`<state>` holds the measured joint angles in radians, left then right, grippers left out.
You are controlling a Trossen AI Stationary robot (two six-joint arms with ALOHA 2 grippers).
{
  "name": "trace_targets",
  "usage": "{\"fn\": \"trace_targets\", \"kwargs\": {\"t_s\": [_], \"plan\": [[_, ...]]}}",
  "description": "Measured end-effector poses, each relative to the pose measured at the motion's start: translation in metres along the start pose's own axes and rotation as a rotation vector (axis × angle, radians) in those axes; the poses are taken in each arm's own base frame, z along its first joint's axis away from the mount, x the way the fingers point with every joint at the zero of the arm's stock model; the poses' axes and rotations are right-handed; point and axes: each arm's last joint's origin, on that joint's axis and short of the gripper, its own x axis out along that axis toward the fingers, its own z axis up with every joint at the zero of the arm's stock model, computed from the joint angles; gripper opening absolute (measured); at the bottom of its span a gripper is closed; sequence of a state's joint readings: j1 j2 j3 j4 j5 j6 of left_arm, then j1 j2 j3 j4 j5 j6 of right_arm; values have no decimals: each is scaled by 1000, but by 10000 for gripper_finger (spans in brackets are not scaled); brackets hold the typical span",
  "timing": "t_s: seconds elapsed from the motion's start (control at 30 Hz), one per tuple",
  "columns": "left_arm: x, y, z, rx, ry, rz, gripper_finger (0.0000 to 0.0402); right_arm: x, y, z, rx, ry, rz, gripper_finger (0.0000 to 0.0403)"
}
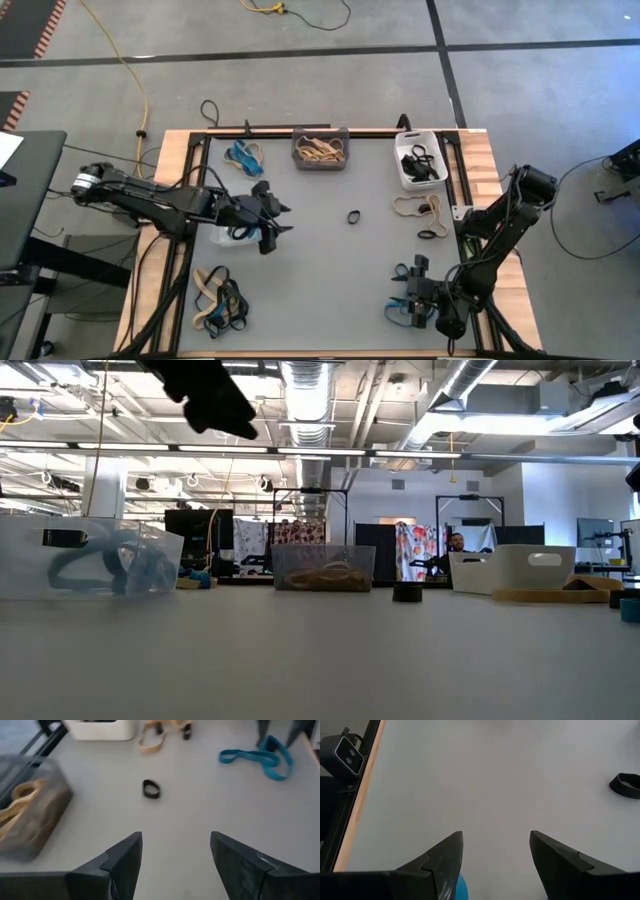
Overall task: Sort rubber bands into baskets
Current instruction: Put the blue rubber band into the transparent bin
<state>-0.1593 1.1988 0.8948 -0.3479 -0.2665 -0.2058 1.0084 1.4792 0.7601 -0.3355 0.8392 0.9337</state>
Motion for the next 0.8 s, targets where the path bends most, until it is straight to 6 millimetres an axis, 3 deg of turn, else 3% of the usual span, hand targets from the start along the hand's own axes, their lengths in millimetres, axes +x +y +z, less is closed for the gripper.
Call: {"fn": "trace_targets", "kwargs": {"t_s": [0.37, 0.8], "plan": [[68, -22, -2, 169, -15, -133, 226, 0, 0, 0, 0, 0, 0, 260], [154, -59, 41, 389, 15, -265, 216, 0, 0, 0, -18, 0, 0, 260]]}}
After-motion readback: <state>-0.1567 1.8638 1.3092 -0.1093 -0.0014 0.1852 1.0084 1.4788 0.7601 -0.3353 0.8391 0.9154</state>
